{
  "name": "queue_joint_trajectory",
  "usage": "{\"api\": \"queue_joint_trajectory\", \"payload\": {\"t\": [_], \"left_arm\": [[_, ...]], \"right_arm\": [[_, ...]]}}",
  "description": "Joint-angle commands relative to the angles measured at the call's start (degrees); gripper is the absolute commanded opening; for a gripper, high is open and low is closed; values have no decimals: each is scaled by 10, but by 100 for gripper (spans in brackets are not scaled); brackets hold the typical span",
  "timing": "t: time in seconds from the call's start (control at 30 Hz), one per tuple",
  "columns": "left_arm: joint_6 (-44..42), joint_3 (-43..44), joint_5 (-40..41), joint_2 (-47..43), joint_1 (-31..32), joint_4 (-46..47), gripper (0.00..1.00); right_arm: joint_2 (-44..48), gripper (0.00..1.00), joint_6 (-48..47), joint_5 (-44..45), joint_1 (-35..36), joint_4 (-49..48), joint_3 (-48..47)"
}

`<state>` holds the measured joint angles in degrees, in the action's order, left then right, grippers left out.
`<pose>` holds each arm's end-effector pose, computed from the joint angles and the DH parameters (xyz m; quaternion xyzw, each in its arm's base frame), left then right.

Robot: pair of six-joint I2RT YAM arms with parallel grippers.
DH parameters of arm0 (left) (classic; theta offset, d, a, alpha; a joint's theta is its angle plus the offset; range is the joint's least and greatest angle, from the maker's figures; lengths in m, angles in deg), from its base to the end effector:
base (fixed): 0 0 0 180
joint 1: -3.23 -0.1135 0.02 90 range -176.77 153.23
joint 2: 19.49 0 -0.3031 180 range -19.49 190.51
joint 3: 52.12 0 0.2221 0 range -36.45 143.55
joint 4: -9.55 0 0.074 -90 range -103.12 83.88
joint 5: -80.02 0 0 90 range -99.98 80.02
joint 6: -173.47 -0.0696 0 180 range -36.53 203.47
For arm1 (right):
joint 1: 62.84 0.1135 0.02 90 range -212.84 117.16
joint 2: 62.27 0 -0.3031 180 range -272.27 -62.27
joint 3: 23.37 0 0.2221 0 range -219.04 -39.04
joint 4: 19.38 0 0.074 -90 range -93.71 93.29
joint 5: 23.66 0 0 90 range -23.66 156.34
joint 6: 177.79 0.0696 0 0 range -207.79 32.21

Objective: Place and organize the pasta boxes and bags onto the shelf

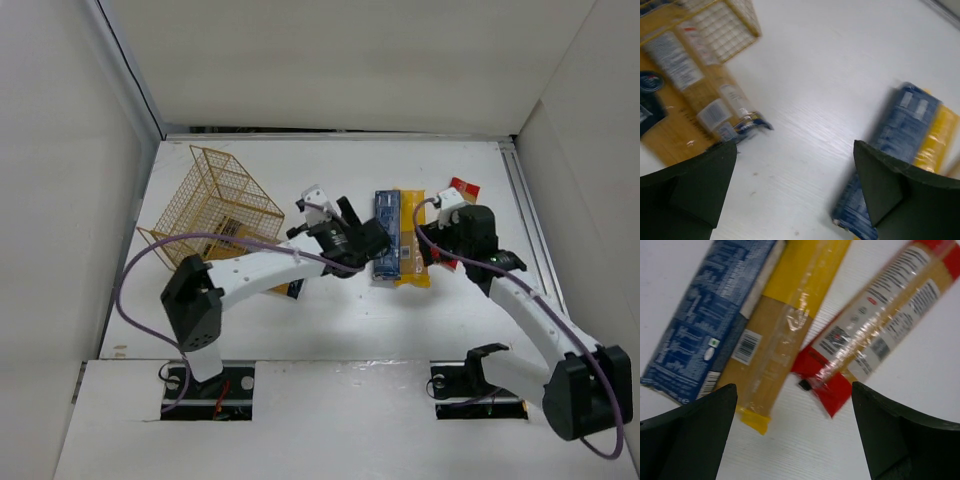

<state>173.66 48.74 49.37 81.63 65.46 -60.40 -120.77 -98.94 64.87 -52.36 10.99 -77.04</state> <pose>0.2103 -0.2708 0.3069 -0.2893 0.8100 -0.0287 0.5092 0.1966 0.0382 0.2705 -0.1724 0.8709 0.0087 0.4602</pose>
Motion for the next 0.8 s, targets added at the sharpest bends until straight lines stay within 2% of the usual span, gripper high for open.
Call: {"api": "queue_joint_trajectory", "payload": {"t": [0.0, 0.03, 0.07, 0.13, 0.2, 0.27, 0.3, 0.47, 0.5, 0.67, 0.77], "left_arm": [[-360, -36, -85, -112, -41, 323, 100], [-421, -68, -161, -140, -79, 385, 100], [-519, -126, -319, -168, -98, 439, 100], [-547, -159, -390, -234, -124, 491, 100], [-555, -159, -366, -263, -124, 467, 100], [-560, -145, -361, -296, -124, 393, 100], [-550, -145, -328, -307, -129, 369, 100], [-442, -168, -247, -404, -142, 199, 100], [-394, -179, -234, -425, -149, 180, 100], [-306, -274, -200, -562, -183, 132, 100], [-246, -289, -167, -620, -183, 78, 100]], "right_arm": [[-42, 100, 12, 16, 84, -37, -50], [-70, 100, 42, 29, 102, -43, -57], [-82, 100, 59, 37, 117, -48, -65], [-105, 100, 103, 74, 160, -55, -74], [-142, 100, 158, 105, 187, -61, -94], [-182, 100, 191, 157, 221, -61, -119], [-195, 100, 199, 166, 221, -61, -126], [-259, 100, 229, 183, 218, -61, -143], [-277, 100, 229, 183, 218, -61, -143], [-329, 100, 229, 154, 231, -61, -169], [-351, 100, 244, 159, 239, -56, -175]]}}
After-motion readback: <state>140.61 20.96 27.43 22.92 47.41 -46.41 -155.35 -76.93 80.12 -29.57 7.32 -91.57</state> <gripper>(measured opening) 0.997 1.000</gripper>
